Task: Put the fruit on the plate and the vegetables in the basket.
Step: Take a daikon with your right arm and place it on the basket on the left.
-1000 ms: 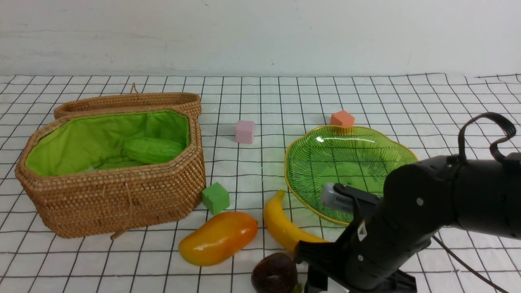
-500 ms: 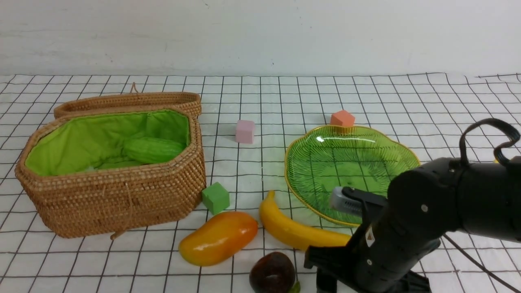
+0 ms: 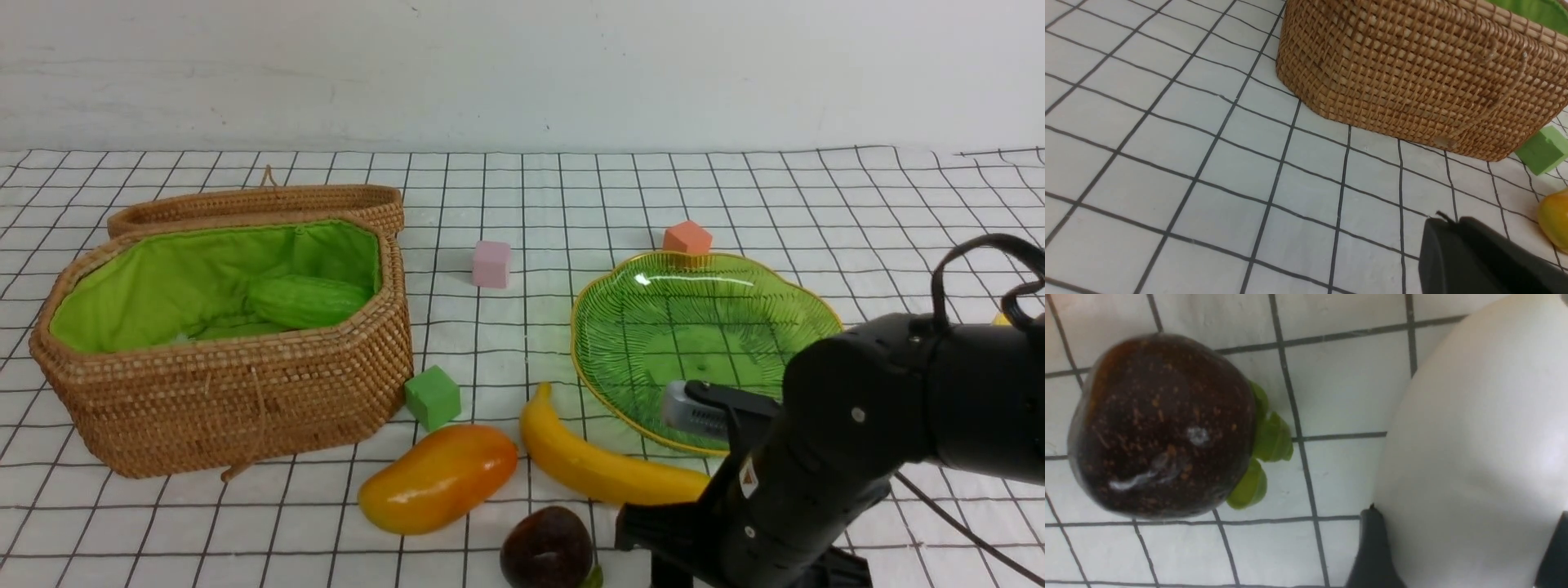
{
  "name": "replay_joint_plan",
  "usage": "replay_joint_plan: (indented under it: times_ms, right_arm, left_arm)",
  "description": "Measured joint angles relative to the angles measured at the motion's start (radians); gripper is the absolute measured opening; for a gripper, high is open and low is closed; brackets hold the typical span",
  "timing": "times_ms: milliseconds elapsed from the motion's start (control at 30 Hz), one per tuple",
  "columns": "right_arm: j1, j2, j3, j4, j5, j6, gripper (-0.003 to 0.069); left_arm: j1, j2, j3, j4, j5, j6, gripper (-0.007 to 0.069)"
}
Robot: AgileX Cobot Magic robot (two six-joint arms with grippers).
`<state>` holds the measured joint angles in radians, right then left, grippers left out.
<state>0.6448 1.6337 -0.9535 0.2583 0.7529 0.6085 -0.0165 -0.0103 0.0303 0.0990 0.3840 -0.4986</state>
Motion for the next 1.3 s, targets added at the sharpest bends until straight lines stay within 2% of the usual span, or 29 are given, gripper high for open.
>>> replay_joint_plan:
  times_ms: [133,233,400,433,467,500,567,600,633,767,967,1133,1233,1267,1300]
  right_arm:
    - [0.000,-0.061,-0.028,-0.014,0.042,-0.023,0.0469]
    - [0.000,-0.070,-0.129,-0.031,0.075,-0.056,0.0469]
    - [0.001,-0.035,-0.396,-0.037,0.067,-0.209,0.0469]
    - [0.001,0.000,-0.487,-0.033,0.041,-0.290,0.0469]
    - [0.001,0.005,-0.512,-0.028,0.037,-0.313,0.0469]
    - [0.001,0.060,-0.621,0.005,-0.005,-0.405,0.0469]
    - [0.004,0.111,-0.697,0.048,-0.047,-0.495,0.0469]
    - [0.013,0.166,-0.763,0.102,-0.097,-0.608,0.0469]
    - [0.015,0.174,-0.772,0.110,-0.104,-0.608,0.0469]
    - [0.066,0.361,-0.944,0.285,-0.237,-0.964,0.0469]
    - [0.130,0.586,-1.153,0.445,-0.353,-1.265,0.0469]
    - [0.139,0.653,-1.224,0.475,-0.362,-1.322,0.0485]
    - [0.139,0.656,-1.228,0.477,-0.327,-1.327,0.0580]
    - [0.139,0.656,-1.228,0.477,-0.323,-1.327,0.0588]
    - [0.138,0.653,-1.228,0.476,-0.292,-1.327,0.0638]
  left_arm:
    - [0.000,0.000,0.000,0.000,0.000,0.000,0.0029]
    - [0.000,0.000,0.000,0.000,0.000,0.000,0.0029]
    - [0.000,0.000,0.000,0.000,0.000,0.000,0.0029]
    - [0.000,0.000,0.000,0.000,0.000,0.000,0.0029]
    - [0.000,0.000,0.000,0.000,0.000,0.000,0.0029]
    - [0.000,0.000,0.000,0.000,0.000,0.000,0.0029]
    - [0.000,0.000,0.000,0.000,0.000,0.000,0.0029]
    - [0.000,0.000,0.000,0.000,0.000,0.000,0.0029]
    - [0.000,0.000,0.000,0.000,0.000,0.000,0.0029]
    - [0.000,0.000,0.000,0.000,0.000,0.000,0.0029]
    - [0.000,0.000,0.000,0.000,0.000,0.000,0.0029]
    - [0.000,0.000,0.000,0.000,0.000,0.000,0.0029]
    - [0.001,0.000,0.000,0.000,0.000,0.000,0.0034]
    - [0.001,0.000,0.000,0.000,0.000,0.000,0.0034]
    - [0.001,0.000,0.000,0.000,0.000,0.000,0.0036]
